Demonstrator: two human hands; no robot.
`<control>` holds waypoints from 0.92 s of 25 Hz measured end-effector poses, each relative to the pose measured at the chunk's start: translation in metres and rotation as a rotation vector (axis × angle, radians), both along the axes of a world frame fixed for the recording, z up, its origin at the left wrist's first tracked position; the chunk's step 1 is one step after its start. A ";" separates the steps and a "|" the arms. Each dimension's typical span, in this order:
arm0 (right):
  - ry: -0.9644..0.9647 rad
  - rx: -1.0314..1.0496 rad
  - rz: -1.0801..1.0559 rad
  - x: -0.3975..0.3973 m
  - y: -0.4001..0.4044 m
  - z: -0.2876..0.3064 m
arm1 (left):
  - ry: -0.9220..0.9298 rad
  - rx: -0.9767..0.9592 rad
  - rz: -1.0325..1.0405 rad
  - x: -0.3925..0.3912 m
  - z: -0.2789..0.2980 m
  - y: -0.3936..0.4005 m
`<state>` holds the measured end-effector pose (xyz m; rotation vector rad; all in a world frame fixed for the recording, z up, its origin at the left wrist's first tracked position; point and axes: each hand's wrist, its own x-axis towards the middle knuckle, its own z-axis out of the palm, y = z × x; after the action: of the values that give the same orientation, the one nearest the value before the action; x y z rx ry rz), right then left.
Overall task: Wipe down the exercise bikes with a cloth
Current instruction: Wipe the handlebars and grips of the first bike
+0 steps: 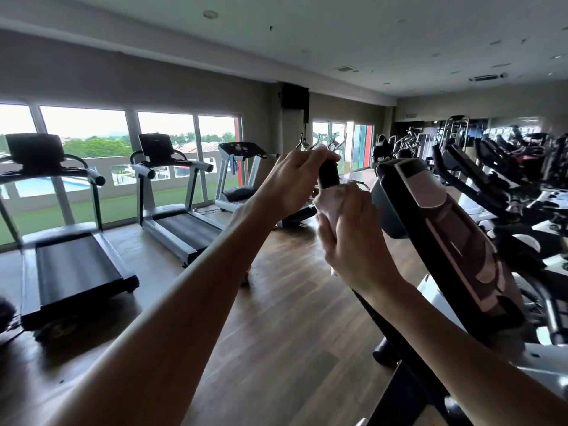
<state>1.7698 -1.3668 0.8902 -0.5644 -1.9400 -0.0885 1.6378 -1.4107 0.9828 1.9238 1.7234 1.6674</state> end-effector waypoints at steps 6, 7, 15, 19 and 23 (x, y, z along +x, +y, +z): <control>-0.074 0.066 -0.114 0.009 -0.001 -0.012 | 0.131 0.020 0.110 0.008 0.003 -0.001; -0.055 0.094 -0.145 -0.002 -0.001 0.002 | 0.100 0.022 0.101 0.007 0.004 -0.001; -0.187 0.040 -0.130 0.024 -0.017 -0.028 | 0.042 0.053 0.135 0.010 0.004 -0.001; -0.162 0.025 -0.153 0.009 -0.006 -0.014 | 0.021 0.057 0.134 0.015 0.004 0.002; -0.092 0.038 -0.182 -0.023 -0.001 0.022 | 0.015 0.047 0.128 0.016 0.001 -0.002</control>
<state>1.7463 -1.3681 0.9118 -0.7215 -1.9680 -0.2704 1.6542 -1.4127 0.9839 1.8863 1.8663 1.7544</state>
